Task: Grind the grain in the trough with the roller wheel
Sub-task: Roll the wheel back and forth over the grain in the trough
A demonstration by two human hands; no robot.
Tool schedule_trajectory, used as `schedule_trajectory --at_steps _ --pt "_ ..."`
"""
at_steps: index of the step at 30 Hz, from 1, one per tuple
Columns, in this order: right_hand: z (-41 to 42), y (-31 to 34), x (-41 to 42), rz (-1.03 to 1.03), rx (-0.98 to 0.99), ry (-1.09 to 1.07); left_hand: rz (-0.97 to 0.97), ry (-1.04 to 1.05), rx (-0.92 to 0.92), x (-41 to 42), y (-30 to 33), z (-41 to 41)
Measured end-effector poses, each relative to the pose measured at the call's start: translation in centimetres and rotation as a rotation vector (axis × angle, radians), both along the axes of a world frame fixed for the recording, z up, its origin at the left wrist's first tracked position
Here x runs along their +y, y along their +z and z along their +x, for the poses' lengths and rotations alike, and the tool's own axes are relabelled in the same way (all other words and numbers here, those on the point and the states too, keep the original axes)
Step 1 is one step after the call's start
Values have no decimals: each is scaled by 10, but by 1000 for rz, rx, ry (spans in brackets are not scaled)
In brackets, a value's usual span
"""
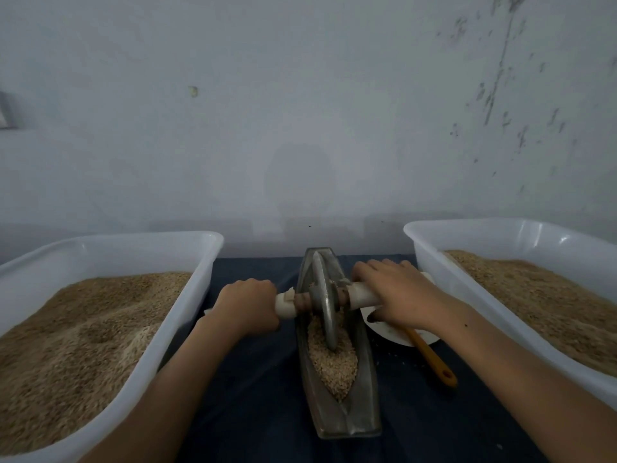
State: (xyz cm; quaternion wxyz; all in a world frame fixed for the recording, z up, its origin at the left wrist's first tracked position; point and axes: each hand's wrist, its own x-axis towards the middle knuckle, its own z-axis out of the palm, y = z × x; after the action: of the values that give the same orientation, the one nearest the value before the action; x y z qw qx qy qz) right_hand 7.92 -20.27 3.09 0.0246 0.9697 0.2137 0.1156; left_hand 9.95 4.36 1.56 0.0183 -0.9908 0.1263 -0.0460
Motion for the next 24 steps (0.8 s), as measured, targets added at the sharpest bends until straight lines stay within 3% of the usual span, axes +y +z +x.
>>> schedule_trajectory --at_steps 4,9,12,20,24 --pt "-22 1 -8 140 -12 109 -55 -46 13 4 -1 3" --pt "-58 -4 -11 219 -284 140 -50 -33 6 5 -2 5" --pt "-67 -10 -12 254 -191 22 -44 -25 -4 5 -3 5" --pt "-51 -45 -19 -21 -144 -222 -118 -4 -39 6 -3 2" --pt "-48 -59 -22 -11 -77 -282 -197 -14 23 5 -2 2"
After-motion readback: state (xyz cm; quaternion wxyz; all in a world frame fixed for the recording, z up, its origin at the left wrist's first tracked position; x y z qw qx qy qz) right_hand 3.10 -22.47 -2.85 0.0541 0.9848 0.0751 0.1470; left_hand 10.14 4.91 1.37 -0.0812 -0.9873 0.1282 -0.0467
